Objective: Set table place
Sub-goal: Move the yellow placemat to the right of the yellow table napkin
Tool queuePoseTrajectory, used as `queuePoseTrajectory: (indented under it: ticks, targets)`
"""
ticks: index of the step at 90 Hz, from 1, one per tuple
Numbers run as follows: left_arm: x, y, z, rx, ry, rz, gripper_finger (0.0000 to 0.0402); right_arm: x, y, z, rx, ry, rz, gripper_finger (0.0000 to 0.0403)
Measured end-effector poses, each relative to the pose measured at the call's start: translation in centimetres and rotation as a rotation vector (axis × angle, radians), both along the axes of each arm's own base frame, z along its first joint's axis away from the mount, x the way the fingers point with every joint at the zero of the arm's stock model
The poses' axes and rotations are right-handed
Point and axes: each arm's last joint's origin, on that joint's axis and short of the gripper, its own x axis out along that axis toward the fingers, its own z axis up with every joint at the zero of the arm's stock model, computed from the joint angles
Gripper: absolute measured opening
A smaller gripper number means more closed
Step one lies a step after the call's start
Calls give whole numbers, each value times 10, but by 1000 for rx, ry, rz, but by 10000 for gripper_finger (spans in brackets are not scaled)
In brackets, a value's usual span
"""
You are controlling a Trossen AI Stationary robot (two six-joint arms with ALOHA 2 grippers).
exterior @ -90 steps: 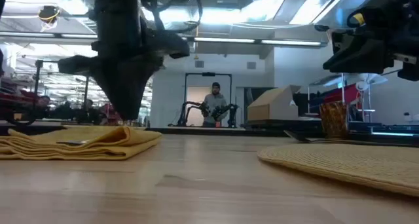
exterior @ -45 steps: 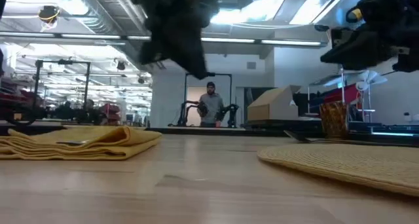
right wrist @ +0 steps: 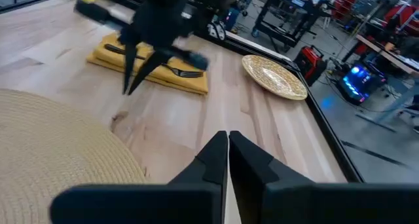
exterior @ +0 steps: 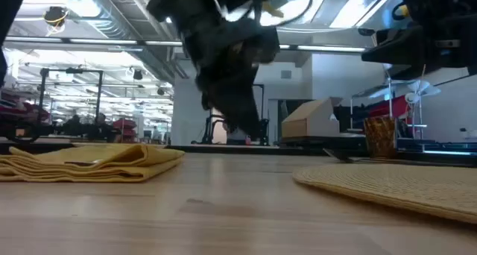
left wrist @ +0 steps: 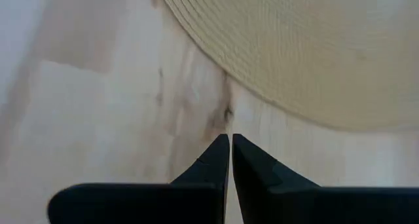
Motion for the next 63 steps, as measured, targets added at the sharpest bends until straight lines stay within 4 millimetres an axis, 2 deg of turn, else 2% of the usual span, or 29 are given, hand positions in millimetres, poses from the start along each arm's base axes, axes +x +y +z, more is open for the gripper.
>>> queuePoseTrajectory:
  ticks: [11,40,52,63]
  targets:
    - [1,-2,-17,11,54,-30,1,0,-1,0,-9,-3,-35,0]
    - [-9,0,-28,50,140,-79,1,1,-2,7,-21,-70,-76,0]
    - [-14,2,-30,107,189,-88,1,1,-3,7,-8,-74,-115,0]
    - [-15,3,-20,131,150,-115,1,1,-3,7,-5,-77,-119,0]
